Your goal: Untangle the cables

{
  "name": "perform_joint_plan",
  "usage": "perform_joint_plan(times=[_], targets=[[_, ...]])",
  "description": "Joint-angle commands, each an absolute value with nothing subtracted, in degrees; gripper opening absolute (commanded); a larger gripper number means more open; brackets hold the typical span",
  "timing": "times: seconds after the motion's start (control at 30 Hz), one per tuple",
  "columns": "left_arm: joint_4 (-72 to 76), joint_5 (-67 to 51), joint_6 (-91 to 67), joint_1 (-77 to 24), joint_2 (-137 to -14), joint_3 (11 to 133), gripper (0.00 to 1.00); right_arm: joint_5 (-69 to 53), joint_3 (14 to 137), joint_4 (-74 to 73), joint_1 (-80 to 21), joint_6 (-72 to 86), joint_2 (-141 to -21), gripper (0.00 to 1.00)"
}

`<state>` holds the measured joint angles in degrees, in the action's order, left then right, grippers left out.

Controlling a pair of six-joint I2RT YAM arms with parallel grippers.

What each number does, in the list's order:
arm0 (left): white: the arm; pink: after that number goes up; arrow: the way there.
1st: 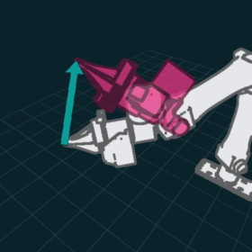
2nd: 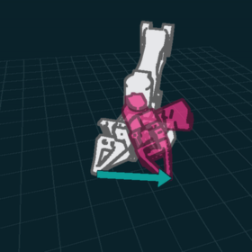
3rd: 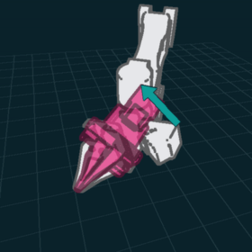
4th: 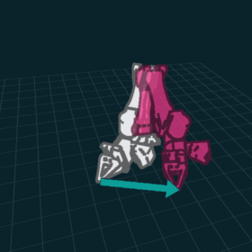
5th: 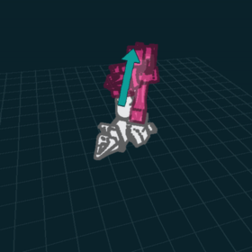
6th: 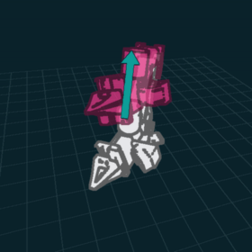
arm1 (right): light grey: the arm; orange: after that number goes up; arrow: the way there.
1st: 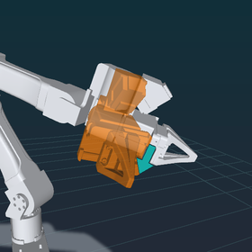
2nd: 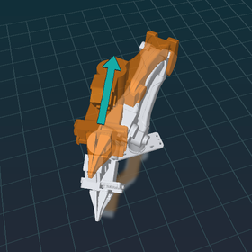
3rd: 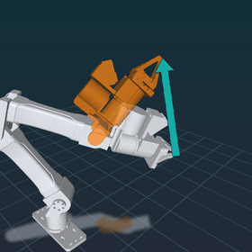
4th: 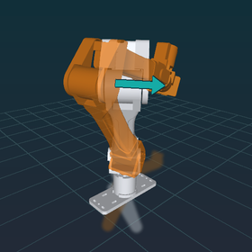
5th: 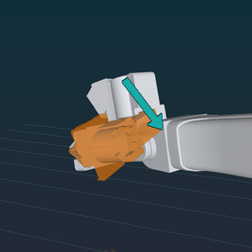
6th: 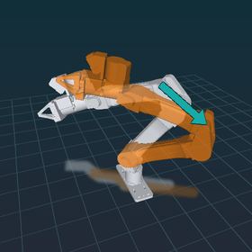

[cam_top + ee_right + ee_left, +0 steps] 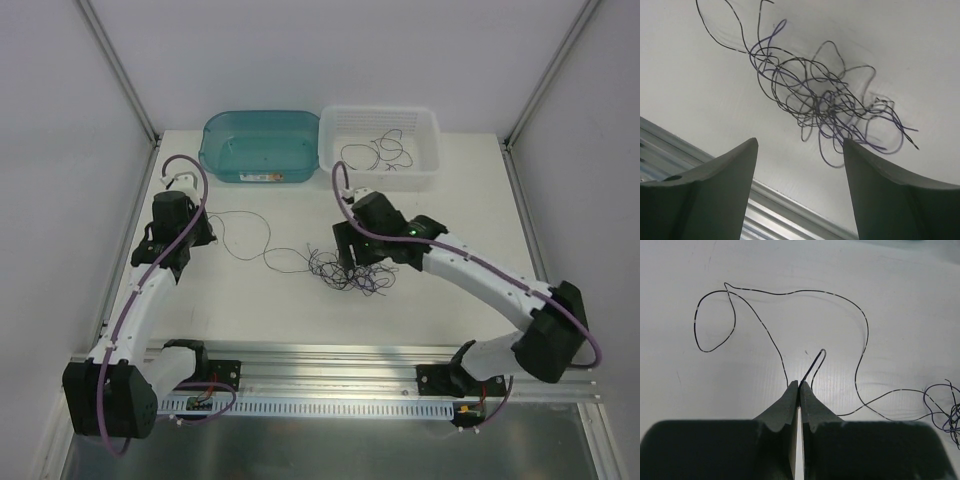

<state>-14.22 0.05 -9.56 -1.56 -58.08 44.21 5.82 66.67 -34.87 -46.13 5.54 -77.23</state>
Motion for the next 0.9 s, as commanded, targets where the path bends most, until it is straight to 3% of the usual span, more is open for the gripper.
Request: perform_joint_plan(times=[0.0,0.4,0.5,0.53,0.6,0.63,0.67,0.87], targets=[[-12.5,1.5,-8.3,-2.1,-56.2,44.2,0.00,6.6,70.8,-29.7,-49.0,3.2,-85.2,0.73],[-12.4,3.0,-8.3,-2.2,-56.3,44.2,0.00,10.7,74.8,-23.2,-51.2,5.1,-105.5,0.68],[-12.5,3.8,-8.1,-2.2,-55.9,44.0,0.00,13.7,72.7,-22.2,-51.1,5.5,-105.3,0.52],[-12.5,4.6,-8.3,-2.2,-56.0,43.9,0.00,14.4,71.9,-22.1,-51.0,5.6,-104.9,0.36],[-12.7,5.8,-8.2,-2.2,-56.2,43.9,0.00,17.1,69.6,-22.5,-50.3,6.1,-102.9,0.21],[-12.8,7.2,-8.3,-2.2,-56.2,43.9,0.00,18.1,68.8,-23.6,-49.9,6.4,-101.8,0.07],[-13.0,8.1,-8.5,-2.2,-56.4,43.9,0.00,20.5,66.8,-24.3,-48.7,6.6,-100.6,0.01],[-15.5,16.2,-9.2,-2.0,-57.0,44.4,0.00,25.2,57.8,-29.9,-39.2,7.1,-81.9,0.01]])
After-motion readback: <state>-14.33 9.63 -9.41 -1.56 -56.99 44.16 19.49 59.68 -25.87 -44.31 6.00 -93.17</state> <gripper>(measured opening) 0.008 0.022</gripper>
